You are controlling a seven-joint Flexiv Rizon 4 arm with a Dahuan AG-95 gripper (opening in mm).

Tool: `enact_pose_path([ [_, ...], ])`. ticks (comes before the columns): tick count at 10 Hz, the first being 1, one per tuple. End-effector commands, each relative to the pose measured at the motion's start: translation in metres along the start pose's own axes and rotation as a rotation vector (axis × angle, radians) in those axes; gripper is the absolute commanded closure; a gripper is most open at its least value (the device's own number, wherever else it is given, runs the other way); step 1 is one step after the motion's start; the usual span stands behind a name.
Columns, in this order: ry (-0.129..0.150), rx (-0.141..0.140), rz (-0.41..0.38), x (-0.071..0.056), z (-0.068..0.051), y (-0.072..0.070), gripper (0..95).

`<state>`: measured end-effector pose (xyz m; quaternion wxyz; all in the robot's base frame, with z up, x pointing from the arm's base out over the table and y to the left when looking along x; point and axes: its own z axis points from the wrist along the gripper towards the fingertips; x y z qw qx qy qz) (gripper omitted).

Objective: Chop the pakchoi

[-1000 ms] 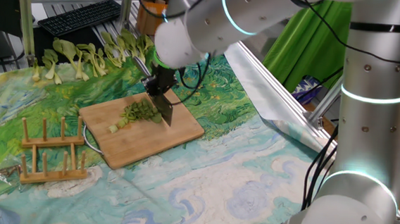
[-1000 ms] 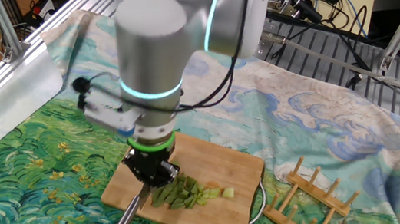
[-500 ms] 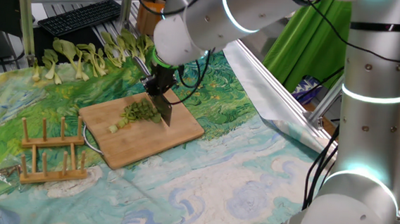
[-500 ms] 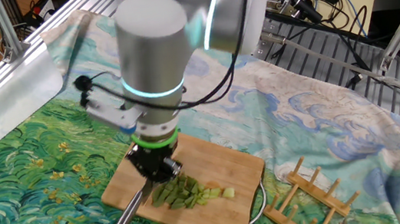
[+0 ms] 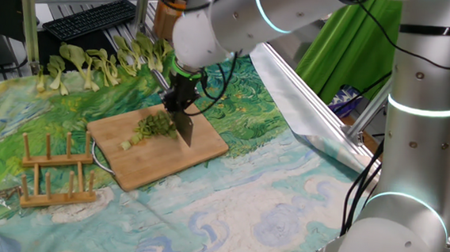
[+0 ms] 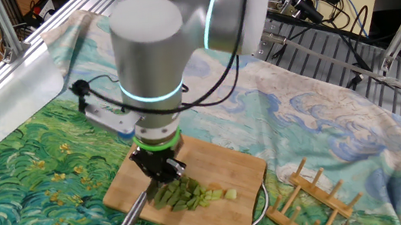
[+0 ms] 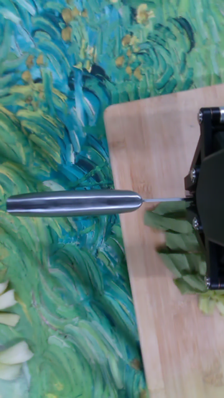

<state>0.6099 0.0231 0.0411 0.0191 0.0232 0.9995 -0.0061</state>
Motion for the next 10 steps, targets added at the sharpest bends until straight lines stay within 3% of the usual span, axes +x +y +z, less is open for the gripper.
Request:
enact_pose_path([
  [1,0.003,0.017,-0.019,0.004,-0.015,0.001,95.0],
  [3,0.005,0.029,-0.014,0.005,-0.026,0.004,95.0],
  [4,0.01,0.043,0.01,0.007,-0.033,0.014,95.0],
  [8,0.042,0.019,0.14,0.015,-0.052,0.048,95.0],
  [10,0.052,0.022,0.168,0.02,-0.057,0.064,95.0],
])
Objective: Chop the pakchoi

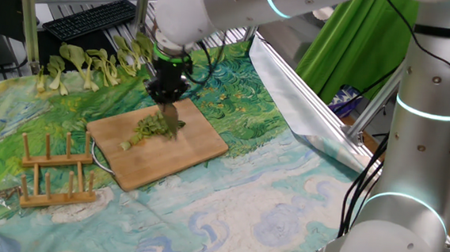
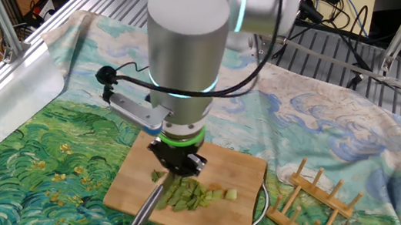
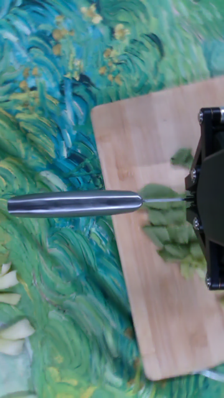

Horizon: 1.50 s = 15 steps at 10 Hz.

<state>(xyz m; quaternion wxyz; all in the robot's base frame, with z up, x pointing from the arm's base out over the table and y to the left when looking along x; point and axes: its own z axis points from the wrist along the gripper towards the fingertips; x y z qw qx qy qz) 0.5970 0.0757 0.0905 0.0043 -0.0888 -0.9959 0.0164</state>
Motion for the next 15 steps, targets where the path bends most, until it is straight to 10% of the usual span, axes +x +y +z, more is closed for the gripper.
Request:
enact_pose_path([
  [1,0.006,-0.006,0.04,0.012,-0.009,0.019,95.0],
  [7,0.019,-0.008,0.116,0.043,-0.018,0.066,95.0],
  [15,0.032,0.006,0.113,0.045,-0.018,0.068,95.0],
])
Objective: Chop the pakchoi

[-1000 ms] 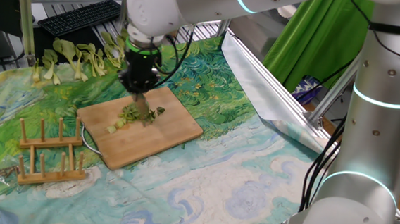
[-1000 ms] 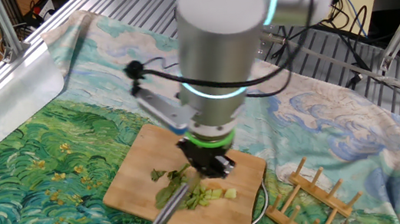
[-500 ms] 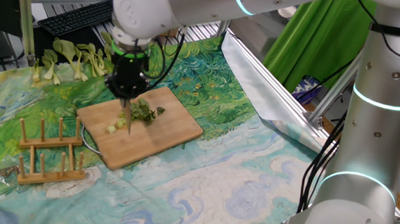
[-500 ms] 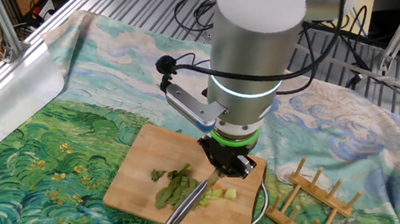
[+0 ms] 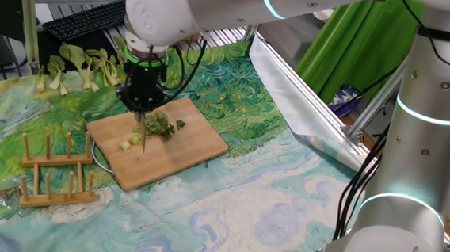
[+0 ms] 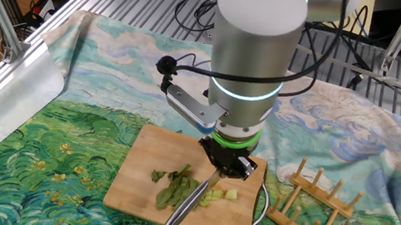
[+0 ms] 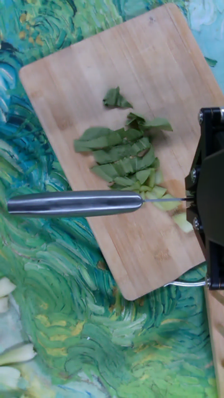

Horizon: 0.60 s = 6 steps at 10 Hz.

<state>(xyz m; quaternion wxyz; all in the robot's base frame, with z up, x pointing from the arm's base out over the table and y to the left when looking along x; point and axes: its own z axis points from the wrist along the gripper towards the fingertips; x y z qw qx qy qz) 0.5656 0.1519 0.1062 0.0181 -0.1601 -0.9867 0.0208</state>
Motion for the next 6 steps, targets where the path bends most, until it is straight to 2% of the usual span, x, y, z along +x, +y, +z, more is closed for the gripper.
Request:
enact_pose_path([
  [1,-0.001,-0.003,-0.056,0.0002,-0.0004,-0.0009,95.0],
  [2,-0.007,-0.006,-0.07,0.0002,-0.0004,-0.0009,95.0],
  [4,-0.023,-0.052,-0.155,0.0002,-0.0004,-0.0009,95.0],
  [6,-0.042,-0.063,-0.184,0.0002,-0.0004,-0.0009,95.0],
])
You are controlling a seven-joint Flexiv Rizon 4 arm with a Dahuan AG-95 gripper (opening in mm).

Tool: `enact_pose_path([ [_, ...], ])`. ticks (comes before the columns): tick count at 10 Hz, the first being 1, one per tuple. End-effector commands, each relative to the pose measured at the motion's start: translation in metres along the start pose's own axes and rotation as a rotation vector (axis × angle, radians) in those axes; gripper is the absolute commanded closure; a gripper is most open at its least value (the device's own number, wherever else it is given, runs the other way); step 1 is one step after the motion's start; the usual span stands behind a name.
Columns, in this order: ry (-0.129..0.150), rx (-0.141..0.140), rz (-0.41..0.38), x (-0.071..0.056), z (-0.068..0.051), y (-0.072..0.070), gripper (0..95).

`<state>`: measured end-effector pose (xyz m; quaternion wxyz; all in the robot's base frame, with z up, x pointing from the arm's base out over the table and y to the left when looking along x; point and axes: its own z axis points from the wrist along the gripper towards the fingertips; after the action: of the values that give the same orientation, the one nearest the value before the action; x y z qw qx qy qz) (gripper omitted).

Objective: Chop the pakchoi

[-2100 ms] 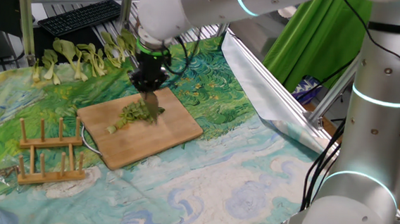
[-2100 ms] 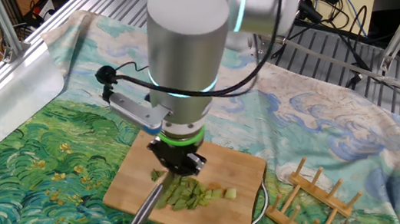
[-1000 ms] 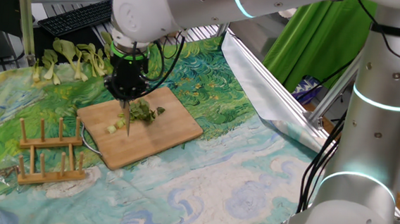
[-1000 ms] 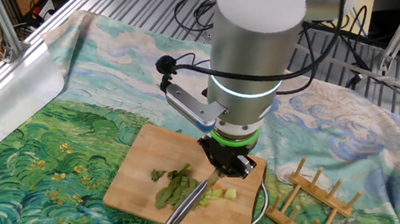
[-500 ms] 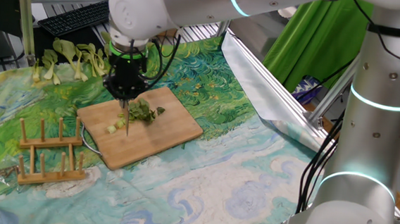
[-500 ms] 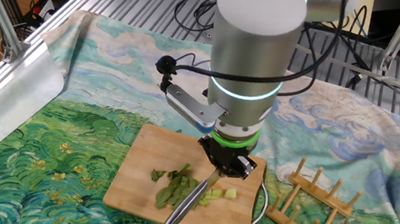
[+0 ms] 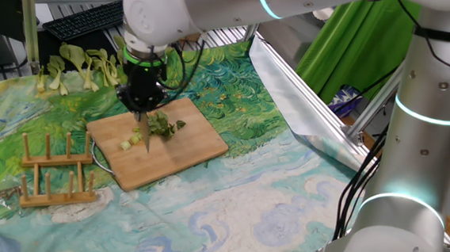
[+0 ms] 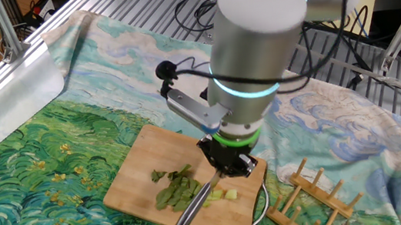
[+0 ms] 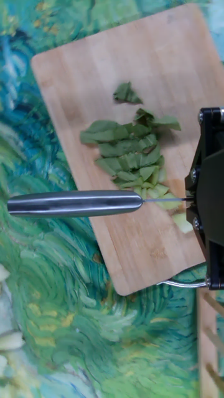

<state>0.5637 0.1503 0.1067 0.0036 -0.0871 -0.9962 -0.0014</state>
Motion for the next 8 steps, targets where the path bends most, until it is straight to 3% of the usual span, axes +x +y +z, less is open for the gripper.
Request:
enact_pose_path([
  [1,-0.021,-0.016,-0.045,-0.001,0.0,0.001,95.0],
  [3,-0.02,-0.019,-0.026,-0.001,0.0,0.001,95.0],
  [4,-0.008,-0.052,-0.003,-0.001,0.0,0.001,95.0],
  [5,-0.001,-0.047,0.003,-0.001,0.0,0.001,95.0],
  [8,0.01,-0.043,0.058,0.009,-0.009,0.028,95.0],
])
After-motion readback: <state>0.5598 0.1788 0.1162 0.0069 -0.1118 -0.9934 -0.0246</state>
